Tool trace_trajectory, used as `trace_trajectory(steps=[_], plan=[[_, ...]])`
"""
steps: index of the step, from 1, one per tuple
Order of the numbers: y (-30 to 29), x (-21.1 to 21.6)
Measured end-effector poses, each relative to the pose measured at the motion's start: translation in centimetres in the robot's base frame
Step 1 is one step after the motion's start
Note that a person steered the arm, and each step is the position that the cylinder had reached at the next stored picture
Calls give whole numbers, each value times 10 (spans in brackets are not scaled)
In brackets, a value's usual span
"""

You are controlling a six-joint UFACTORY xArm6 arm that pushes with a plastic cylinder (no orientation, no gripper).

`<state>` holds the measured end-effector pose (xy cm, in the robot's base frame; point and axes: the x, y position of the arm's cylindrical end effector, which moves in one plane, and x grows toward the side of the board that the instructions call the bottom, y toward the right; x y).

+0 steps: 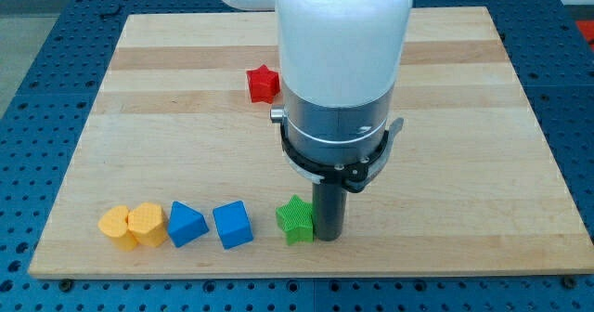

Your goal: Push the green star to the right side of the blue cube

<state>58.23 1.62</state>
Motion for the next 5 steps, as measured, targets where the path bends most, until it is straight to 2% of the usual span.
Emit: trace_trajectory(steps=[3, 5], plan=[[-10, 0], [-37, 0]])
